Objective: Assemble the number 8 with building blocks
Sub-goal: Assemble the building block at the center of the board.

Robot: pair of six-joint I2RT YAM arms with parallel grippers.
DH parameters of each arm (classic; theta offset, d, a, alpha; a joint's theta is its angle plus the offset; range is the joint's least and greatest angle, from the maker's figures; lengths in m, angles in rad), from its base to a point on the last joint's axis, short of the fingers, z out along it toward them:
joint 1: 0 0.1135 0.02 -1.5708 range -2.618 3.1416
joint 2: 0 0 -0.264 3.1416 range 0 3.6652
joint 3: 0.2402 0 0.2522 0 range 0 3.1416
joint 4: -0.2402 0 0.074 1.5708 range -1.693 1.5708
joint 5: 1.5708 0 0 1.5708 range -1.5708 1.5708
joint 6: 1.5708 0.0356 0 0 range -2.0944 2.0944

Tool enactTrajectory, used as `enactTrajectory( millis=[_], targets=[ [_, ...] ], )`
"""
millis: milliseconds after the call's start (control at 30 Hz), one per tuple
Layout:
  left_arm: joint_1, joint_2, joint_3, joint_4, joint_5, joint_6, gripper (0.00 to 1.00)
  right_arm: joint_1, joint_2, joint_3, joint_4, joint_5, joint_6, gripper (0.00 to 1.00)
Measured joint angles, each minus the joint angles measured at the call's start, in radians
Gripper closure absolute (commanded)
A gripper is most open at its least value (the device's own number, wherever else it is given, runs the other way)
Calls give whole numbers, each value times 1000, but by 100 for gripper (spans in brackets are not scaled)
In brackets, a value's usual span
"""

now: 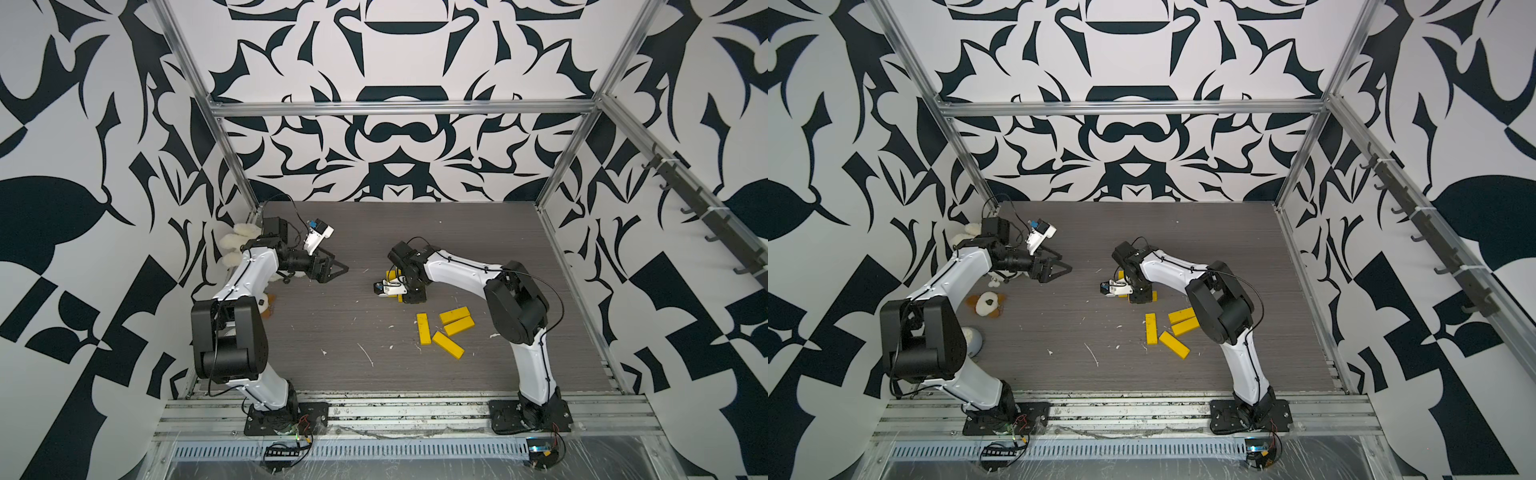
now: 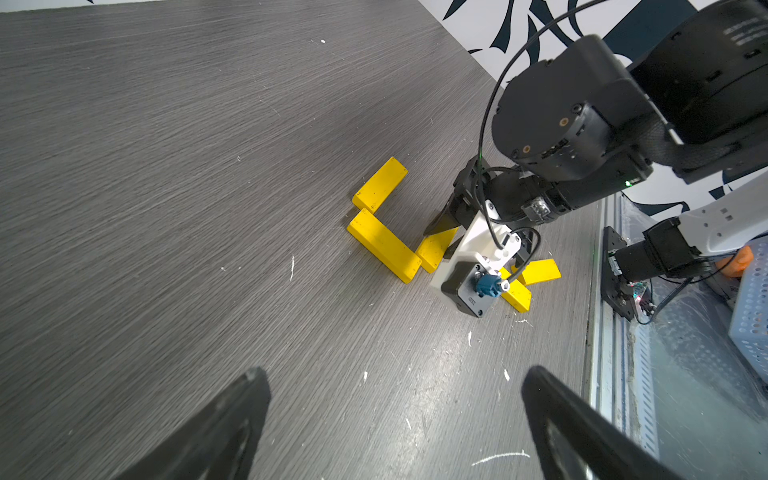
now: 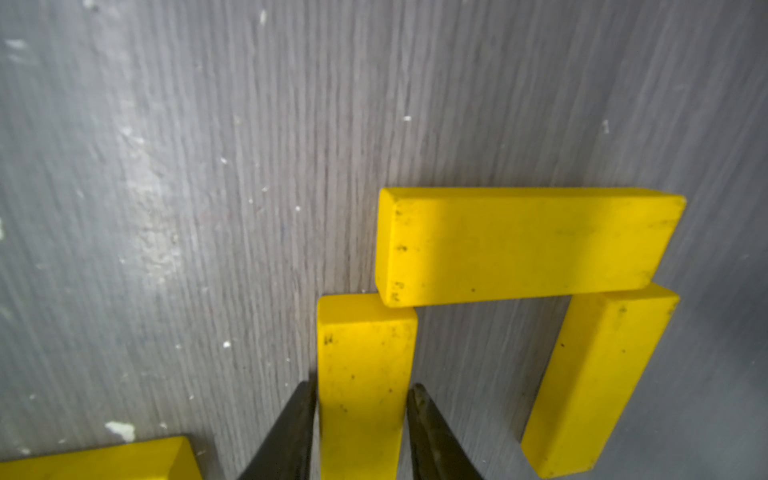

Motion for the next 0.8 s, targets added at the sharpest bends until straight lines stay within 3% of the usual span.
enactTrajectory(
  millis=[567, 800],
  targets=[
    [0, 0, 0, 0, 0, 0, 1, -3, -5, 0, -2, -14, 17, 53],
    [0, -35, -11, 14, -6, -13, 1, -27, -100, 7, 2, -69, 53, 51]
  ],
)
